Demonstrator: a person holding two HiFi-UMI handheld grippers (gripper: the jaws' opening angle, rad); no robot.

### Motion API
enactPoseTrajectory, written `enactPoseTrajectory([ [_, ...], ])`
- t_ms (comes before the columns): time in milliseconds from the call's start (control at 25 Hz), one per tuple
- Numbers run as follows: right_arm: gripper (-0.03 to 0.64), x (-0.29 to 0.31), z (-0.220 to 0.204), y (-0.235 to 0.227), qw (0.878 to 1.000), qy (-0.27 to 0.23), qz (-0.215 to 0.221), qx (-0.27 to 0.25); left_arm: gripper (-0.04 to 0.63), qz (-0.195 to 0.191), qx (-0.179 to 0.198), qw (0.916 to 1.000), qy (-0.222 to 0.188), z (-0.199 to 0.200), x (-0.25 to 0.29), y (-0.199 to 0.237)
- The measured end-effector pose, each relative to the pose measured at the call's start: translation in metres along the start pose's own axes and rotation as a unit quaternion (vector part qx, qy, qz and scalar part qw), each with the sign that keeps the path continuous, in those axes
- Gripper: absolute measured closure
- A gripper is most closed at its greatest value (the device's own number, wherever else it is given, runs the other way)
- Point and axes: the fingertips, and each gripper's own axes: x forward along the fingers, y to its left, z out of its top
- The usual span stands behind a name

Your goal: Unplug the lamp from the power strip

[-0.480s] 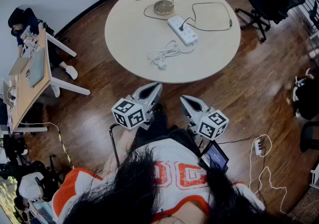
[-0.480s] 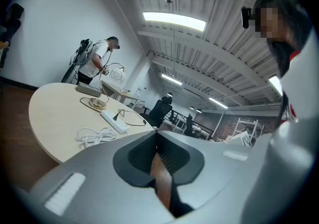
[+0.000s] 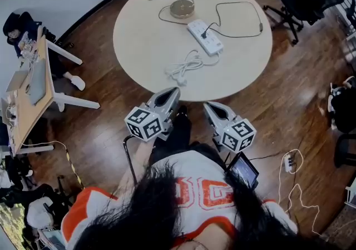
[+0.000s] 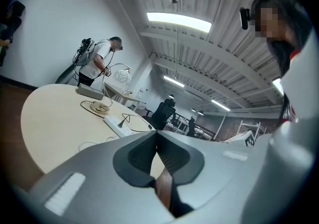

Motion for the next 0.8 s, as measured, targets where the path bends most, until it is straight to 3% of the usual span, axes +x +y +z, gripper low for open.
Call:
enactPoseTrajectory([
  [320, 0.614, 0.054, 0.044, -0.040, 1.000, -0.009, -0.026, 0.011, 0.595, -0.018, -0.006, 0.9997, 0.013, 0.034, 0.044, 0.052],
  [640, 0.614, 0.091, 0.069, -0.074, 0.997, -0.011, -0.074, 0.025, 0.595, -0.043, -0.025, 0.9973, 0.055, 0.051, 0.088, 0.106],
  [800, 0.614, 0.094, 0.073, -0.086, 0.994, -0.014, -0.099, 0.041, 0.595, -0.060, -0.015, 0.9953, 0.075, 0.058, 0.115, 0.128],
])
